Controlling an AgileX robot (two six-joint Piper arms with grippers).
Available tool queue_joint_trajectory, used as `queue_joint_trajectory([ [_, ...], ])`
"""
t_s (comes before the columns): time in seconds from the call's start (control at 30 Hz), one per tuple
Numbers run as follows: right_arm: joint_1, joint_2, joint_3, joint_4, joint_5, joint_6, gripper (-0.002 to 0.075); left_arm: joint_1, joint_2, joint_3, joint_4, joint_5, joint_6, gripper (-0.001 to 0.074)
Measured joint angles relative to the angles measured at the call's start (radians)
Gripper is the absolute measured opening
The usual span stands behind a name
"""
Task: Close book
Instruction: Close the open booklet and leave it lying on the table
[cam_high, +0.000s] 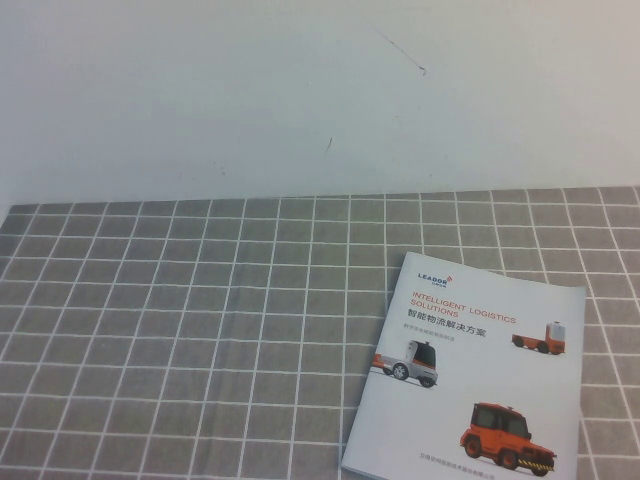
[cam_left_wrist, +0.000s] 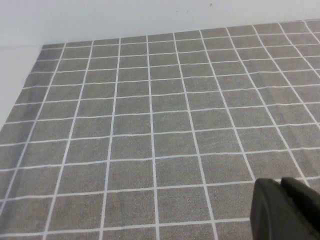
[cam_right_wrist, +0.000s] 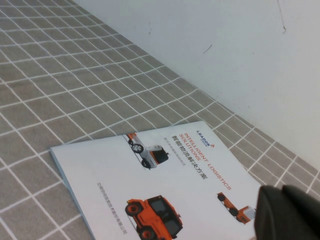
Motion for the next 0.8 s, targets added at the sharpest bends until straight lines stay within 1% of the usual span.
queue_joint_trajectory([
  [0.33, 0.0, 0.0, 0.0, 0.0, -0.005, 0.0, -0.0003, 0.0, 0.0, 0.0, 0.0, 0.0, 0.002, -0.0004],
  [0.57, 0.0, -0.026, 0.046, -0.016, -0.249, -0.083, -0.0003, 0.0, 0.0, 0.0, 0.0, 0.0, 0.002, -0.0004],
  [0.63, -0.002, -0.032, 0.06, -0.118, -0.29, -0.085, -0.0003, 0.0, 0.0, 0.0, 0.0, 0.0, 0.002, -0.0004],
  [0.77, -0.002, -0.04, 0.086, -0.521, -0.299, -0.085, -0.0003, 0.0, 0.0, 0.0, 0.0, 0.0, 0.002, -0.0004],
  [0.8, -0.002, -0.042, 0.092, -0.587, -0.3, -0.085, -0.0003, 0.0, 0.0, 0.0, 0.0, 0.0, 0.002, -0.0004],
])
